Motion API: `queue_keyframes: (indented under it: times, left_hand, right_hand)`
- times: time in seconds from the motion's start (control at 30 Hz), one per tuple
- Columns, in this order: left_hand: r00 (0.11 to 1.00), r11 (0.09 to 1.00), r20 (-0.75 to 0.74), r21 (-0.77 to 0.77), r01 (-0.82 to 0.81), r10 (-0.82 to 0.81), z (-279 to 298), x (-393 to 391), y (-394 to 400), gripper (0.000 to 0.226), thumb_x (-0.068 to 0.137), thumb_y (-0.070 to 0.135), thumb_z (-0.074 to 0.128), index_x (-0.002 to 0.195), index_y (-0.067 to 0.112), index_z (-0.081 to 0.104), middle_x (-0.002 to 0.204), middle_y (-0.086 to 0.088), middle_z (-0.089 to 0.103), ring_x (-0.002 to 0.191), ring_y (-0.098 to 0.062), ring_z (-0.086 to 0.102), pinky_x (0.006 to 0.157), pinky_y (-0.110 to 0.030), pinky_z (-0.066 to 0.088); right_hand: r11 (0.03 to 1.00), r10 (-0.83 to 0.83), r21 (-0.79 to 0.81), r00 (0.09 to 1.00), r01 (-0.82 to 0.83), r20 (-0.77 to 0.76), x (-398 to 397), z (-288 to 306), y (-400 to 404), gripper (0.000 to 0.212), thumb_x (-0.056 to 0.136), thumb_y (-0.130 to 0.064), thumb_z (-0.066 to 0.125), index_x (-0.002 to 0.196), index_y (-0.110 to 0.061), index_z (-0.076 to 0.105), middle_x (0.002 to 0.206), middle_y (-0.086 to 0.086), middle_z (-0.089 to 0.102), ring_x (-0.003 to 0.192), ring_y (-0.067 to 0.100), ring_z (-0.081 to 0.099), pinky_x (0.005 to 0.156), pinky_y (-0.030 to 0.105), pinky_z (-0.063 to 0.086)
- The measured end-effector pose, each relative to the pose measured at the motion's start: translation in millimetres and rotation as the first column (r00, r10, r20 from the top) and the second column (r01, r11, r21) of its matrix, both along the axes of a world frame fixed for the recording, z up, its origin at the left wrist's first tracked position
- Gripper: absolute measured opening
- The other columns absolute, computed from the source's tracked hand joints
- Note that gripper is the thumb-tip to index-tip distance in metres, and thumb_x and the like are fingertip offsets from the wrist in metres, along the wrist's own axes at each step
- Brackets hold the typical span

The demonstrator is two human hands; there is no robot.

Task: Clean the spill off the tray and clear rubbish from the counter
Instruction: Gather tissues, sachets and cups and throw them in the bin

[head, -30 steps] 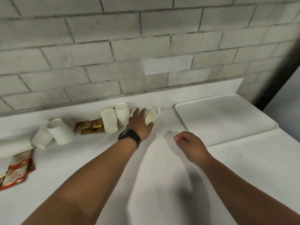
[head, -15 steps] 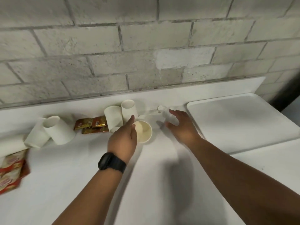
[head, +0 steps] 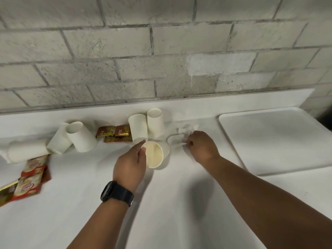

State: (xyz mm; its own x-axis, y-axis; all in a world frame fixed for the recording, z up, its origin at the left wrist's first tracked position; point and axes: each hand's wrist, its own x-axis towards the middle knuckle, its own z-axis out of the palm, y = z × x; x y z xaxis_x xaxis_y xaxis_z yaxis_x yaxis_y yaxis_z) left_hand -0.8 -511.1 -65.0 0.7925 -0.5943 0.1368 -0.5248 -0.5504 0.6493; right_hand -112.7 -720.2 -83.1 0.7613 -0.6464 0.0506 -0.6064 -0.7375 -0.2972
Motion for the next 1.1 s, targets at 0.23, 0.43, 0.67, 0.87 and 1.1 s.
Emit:
queue_keyframes:
  times: [0.23, 0.43, 0.67, 0.87, 1.1]
  left_hand:
    - [0.995, 0.995, 0.034, 0.024, 0.096, -0.097, 18.4, -30.7, -12.2, 0.033, 0.099, 0.031, 0.040, 0.126, 0.030, 0.058, 0.111, 0.000, 0.070, 0.101, -0.024, 0.063, 0.080, -0.032, 0.050]
    - [0.981, 0.982, 0.056, 0.056, 0.182, -0.186, 31.2, -69.6, -16.8, 0.036, 0.099, 0.034, 0.040, 0.131, 0.029, 0.055, 0.122, 0.003, 0.066, 0.109, -0.021, 0.061, 0.084, -0.027, 0.046]
    - [0.947, 0.948, 0.043, 0.056, 0.314, -0.317, 41.6, -140.8, -22.8, 0.035, 0.098, 0.033, 0.042, 0.131, 0.030, 0.055, 0.125, 0.006, 0.064, 0.115, -0.016, 0.059, 0.093, -0.028, 0.047]
    - [0.886, 0.887, 0.048, 0.052, 0.458, -0.461, 49.5, -215.3, -44.7, 0.036, 0.098, 0.031, 0.043, 0.133, 0.030, 0.054, 0.128, 0.007, 0.062, 0.118, -0.014, 0.057, 0.093, -0.024, 0.045]
    - [0.766, 0.767, 0.047, 0.019, 0.641, -0.641, 55.8, -329.0, -83.2, 0.036, 0.098, 0.028, 0.044, 0.133, 0.030, 0.054, 0.131, 0.008, 0.060, 0.121, -0.012, 0.055, 0.097, -0.022, 0.042]
  right_hand:
    - [0.978, -0.149, 0.173, 0.968, 0.115, 0.202, -67.0, -6.7, 11.3, 0.037, 0.082, -0.006, 0.065, 0.119, -0.013, 0.067, 0.109, 0.010, 0.068, 0.102, 0.029, 0.063, 0.090, 0.029, 0.048]
    - [0.966, -0.226, 0.161, 0.964, 0.203, 0.139, -133.2, -1.8, 35.1, 0.018, 0.091, -0.018, 0.059, 0.090, -0.011, 0.075, 0.086, 0.009, 0.059, 0.090, 0.025, 0.059, 0.074, 0.023, 0.034]
    - [0.861, -0.445, 0.396, 0.850, 0.319, 0.282, -216.5, 15.6, 71.5, 0.012, 0.085, -0.023, 0.068, 0.080, -0.013, 0.071, 0.086, -0.001, 0.056, 0.083, 0.013, 0.055, 0.071, 0.020, 0.035]
    - [0.734, -0.643, 0.567, 0.654, 0.374, 0.400, -303.4, 28.2, 82.8, 0.008, 0.081, -0.013, 0.073, 0.075, -0.018, 0.070, 0.087, -0.006, 0.062, 0.081, 0.003, 0.058, 0.066, 0.000, 0.036]
    - [0.558, -0.828, 0.749, 0.291, 0.357, 0.479, -436.0, 36.7, 78.6, 0.016, 0.081, -0.007, 0.070, 0.088, -0.021, 0.071, 0.083, -0.001, 0.072, 0.073, 0.013, 0.063, 0.072, 0.026, 0.050]
